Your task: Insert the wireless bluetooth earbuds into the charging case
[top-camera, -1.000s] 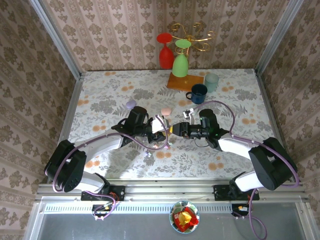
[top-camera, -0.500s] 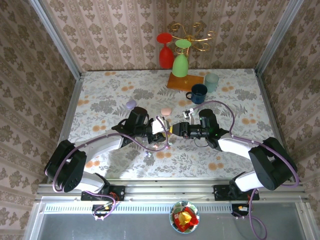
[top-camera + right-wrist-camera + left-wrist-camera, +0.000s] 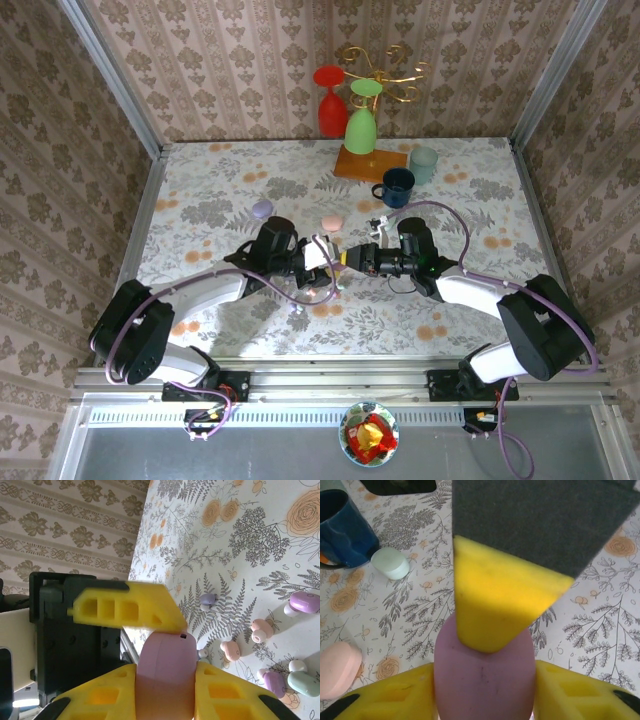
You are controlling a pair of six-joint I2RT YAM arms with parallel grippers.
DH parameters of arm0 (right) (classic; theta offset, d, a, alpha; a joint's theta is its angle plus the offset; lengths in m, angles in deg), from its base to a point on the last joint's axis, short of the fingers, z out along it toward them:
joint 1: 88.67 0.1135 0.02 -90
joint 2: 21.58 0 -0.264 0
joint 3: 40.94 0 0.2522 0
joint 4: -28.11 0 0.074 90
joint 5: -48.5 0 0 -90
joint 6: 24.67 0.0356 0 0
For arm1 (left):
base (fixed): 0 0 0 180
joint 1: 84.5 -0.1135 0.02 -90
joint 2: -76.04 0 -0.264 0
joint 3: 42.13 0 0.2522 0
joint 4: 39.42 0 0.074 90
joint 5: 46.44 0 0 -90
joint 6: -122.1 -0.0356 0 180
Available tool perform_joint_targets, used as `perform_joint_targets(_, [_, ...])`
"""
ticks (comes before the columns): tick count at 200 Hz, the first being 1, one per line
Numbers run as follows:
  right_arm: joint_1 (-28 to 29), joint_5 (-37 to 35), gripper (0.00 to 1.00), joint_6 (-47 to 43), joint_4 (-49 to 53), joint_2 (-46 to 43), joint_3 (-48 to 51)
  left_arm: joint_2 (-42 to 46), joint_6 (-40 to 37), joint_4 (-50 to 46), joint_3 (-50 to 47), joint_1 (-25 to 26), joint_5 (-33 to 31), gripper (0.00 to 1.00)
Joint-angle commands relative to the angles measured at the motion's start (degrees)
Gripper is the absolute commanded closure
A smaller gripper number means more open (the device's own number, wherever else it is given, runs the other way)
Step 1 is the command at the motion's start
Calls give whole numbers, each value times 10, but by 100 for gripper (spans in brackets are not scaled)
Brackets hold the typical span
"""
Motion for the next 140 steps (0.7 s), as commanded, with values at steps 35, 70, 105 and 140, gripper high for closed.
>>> perform_joint_targets(35, [-19, 6, 84, 68, -80, -16, 10, 9, 160, 304, -96, -53, 57, 20])
perform_joint_targets(70, [-40, 22, 87, 159, -215, -13, 36, 0, 231, 438, -126, -66, 96, 12])
perform_joint_targets(105, [-54, 25, 91, 238, -319, 9, 48, -28, 253, 558, -156, -77, 87, 4])
perform_joint_targets(140, [-55, 22, 96, 315, -431, 49, 52, -73, 268, 634, -144, -83, 122, 4])
